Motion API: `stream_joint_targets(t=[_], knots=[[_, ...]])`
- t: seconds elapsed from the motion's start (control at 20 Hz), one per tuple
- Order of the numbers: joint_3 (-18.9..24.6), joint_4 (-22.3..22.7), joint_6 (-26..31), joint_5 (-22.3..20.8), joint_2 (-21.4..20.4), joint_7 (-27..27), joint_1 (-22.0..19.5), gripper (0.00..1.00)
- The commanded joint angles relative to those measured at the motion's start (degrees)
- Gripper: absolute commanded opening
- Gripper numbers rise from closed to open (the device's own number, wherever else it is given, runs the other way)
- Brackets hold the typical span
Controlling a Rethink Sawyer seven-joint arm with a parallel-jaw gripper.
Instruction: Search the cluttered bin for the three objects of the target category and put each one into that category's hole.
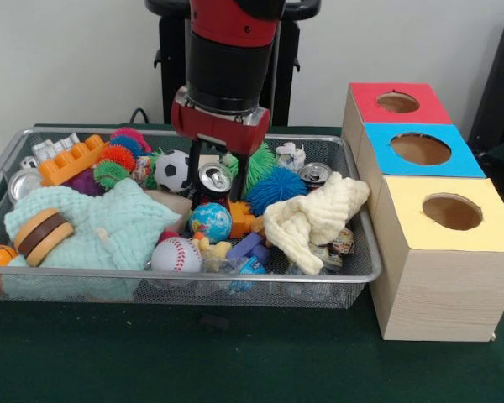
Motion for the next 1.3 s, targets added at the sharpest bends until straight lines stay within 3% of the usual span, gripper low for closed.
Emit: stream_joint_targets(t=[0.05, 1.05, 1.3], knots=[[4.7, 0.8, -4.6, -3.2, 6.9, 5.9, -2.8, 1.0], [5.1, -4.2, -4.4, -1.8, 10.4, 6.2, -3.6, 1.0], [6.1, -7.7, -3.1, -0.9, 12.0, 5.9, -3.6, 1.0]])
